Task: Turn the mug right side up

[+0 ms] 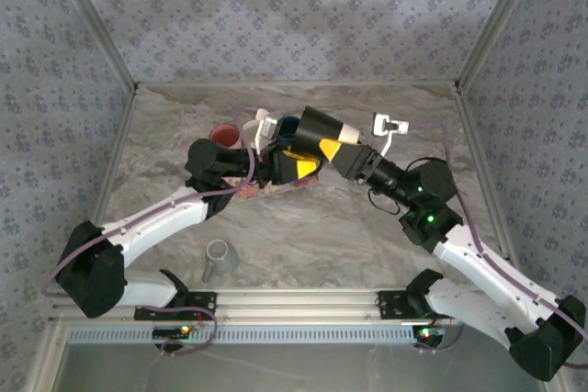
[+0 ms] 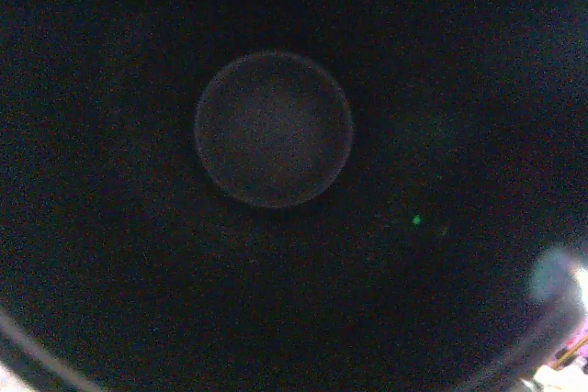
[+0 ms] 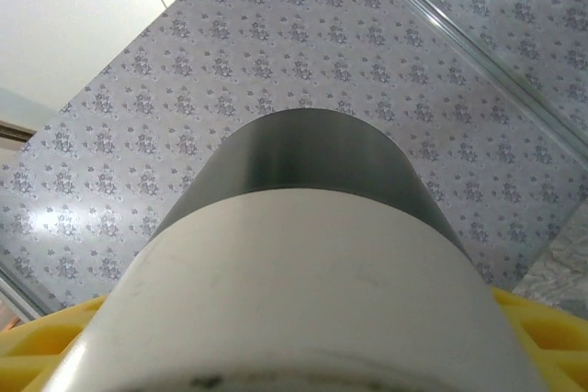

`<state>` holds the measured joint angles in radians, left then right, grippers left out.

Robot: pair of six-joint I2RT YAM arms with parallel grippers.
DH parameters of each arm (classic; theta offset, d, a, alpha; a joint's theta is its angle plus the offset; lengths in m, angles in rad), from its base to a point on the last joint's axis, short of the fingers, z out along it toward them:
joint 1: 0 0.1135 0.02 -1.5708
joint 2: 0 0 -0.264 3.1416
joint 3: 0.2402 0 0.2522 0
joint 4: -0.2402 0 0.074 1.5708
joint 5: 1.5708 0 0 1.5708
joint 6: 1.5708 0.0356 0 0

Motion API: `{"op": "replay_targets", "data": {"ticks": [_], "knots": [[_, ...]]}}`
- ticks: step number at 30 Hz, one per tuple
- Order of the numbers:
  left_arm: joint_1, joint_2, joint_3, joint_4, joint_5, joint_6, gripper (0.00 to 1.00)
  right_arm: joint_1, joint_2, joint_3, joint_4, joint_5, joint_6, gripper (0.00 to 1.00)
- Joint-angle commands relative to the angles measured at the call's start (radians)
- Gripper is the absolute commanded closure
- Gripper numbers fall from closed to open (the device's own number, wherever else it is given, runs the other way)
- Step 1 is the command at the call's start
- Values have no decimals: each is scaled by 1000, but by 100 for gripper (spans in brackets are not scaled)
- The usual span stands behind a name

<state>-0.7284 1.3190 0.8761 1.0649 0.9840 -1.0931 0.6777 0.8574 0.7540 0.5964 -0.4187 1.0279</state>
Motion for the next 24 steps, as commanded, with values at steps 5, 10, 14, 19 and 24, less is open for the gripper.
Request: {"op": "replay_targets", "data": {"ticks": [5,10,14,19,24], "knots": [[-15,-44,23,-67,32,78,100,26,-30,-3,39,-8,-101,95],[-3,-140,13,-339,-22,280,100,26,-87,-26,-64,56,-199,15],[37,-235,-18,-547,-138,423,100,26,-169,-35,-250,190,-308,0],[67,-330,-47,-807,-330,587,100,22,-251,-40,-458,341,-430,0],[67,-350,-37,-1123,-730,738,100,22,-297,-35,-576,429,-513,0]]}}
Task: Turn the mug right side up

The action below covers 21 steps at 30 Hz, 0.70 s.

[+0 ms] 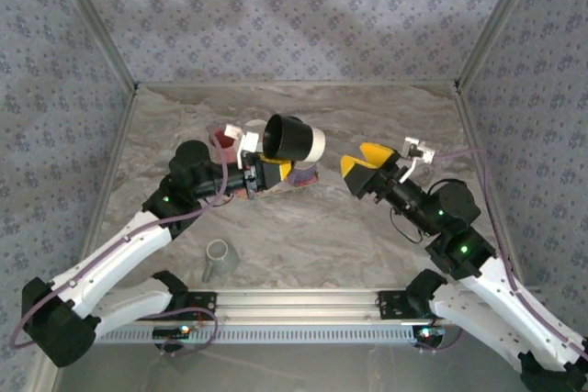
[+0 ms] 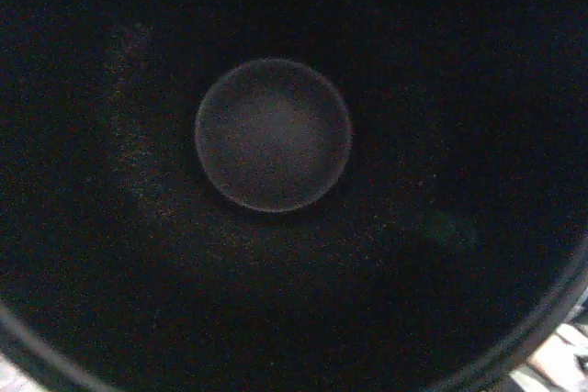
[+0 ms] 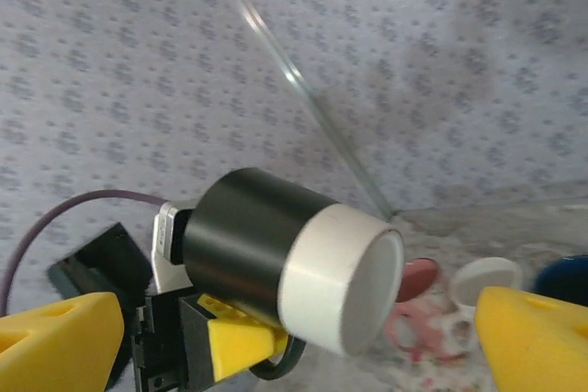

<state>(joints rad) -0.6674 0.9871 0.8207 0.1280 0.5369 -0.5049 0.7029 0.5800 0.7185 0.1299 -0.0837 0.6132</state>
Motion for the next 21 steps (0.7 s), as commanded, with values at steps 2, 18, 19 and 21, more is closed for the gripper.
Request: {"op": "replay_targets", "data": {"ticks": [2,18,19,21], "knots": [[6,-2,12,-236,-381,184,100,-3,-25,-1,-123,98,-110,0],[4,250,20,-328,-618,184,100,1,-43,-61,-78,53,-146,0],[4,273,29,-331,-614,188,100,1,-47,-66,-79,50,-147,0],[3,315,46,-337,-613,192,100,2,-56,-74,-81,51,-151,0]]}}
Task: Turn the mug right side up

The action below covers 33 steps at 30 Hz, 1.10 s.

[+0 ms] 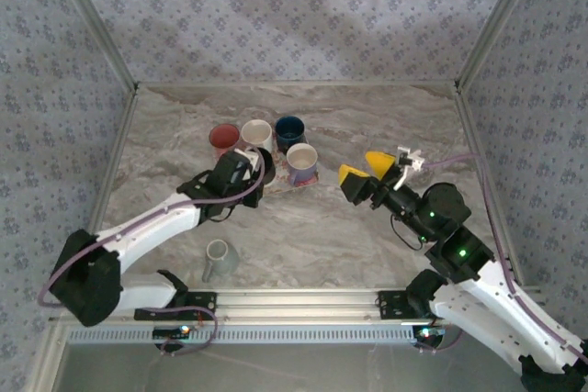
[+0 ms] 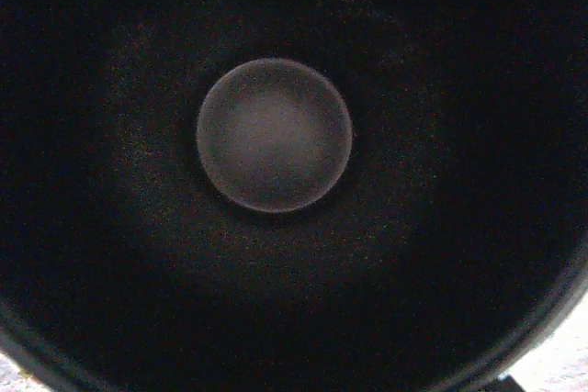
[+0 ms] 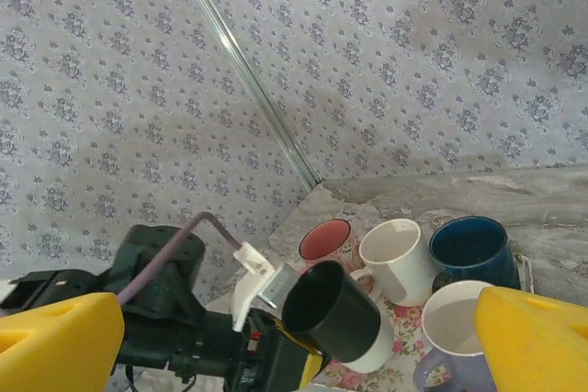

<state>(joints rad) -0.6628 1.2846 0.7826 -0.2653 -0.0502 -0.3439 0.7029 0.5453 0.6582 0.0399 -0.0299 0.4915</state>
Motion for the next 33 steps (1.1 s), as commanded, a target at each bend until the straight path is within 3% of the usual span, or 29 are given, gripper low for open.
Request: {"op": "replay_targets", "data": {"ticks": [1,15,24,33], "knots": [[0,38,90,57,-26,32,100,3,-28,-19,8,-4,-32,0],[1,247,190,81,-56,103,100,6,-110,-50,-59,-5,-54,2],[5,287,193,84,-65,99,100,6,-114,-28,-107,-16,-78,0],[7,282,203,64,-43,87,70,5,-96,-20,-134,-12,-103,0]]}}
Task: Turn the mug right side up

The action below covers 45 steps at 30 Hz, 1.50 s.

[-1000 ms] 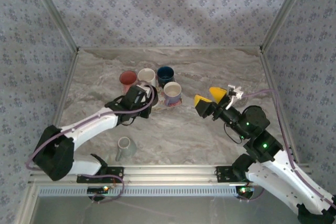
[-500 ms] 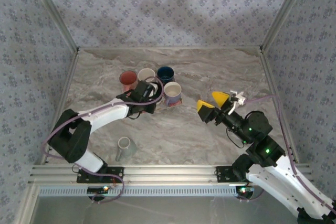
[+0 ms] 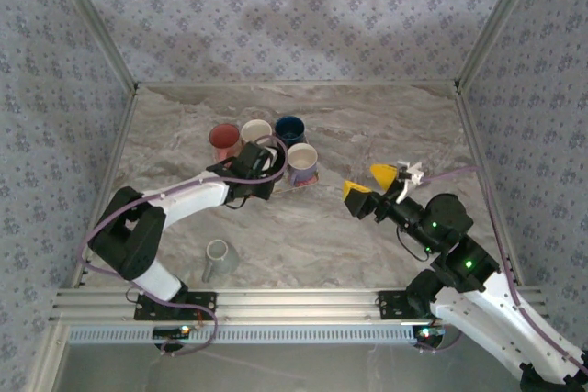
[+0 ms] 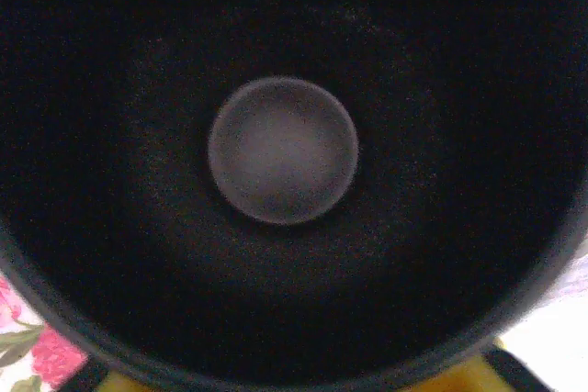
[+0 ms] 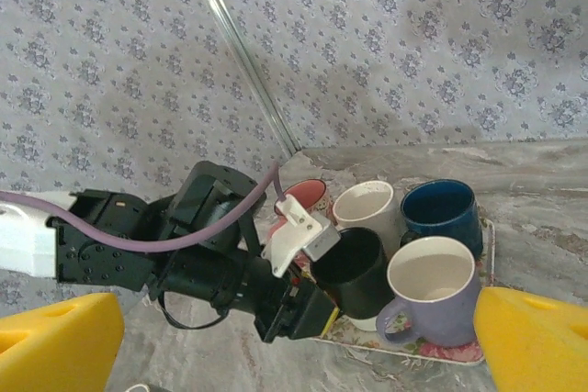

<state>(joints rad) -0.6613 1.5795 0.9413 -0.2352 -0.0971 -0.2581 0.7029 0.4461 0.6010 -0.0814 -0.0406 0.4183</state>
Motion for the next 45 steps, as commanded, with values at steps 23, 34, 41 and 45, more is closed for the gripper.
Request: {"op": "replay_targets", "data": {"ticks": [23,34,41,45], "knots": [[5,-493,44,-266,95,-28,52,46,281,275,-188,-258,-413,4],[123,-914,94,-430,-230,76,53,350,1049,847,-706,-350,-1197,3],[104,-1033,32,-395,-398,125,52,394,1414,1144,-756,-379,-1368,0],[98,-1138,-75,-347,-522,71,51,425,1520,1204,-729,-355,-1444,0]]}}
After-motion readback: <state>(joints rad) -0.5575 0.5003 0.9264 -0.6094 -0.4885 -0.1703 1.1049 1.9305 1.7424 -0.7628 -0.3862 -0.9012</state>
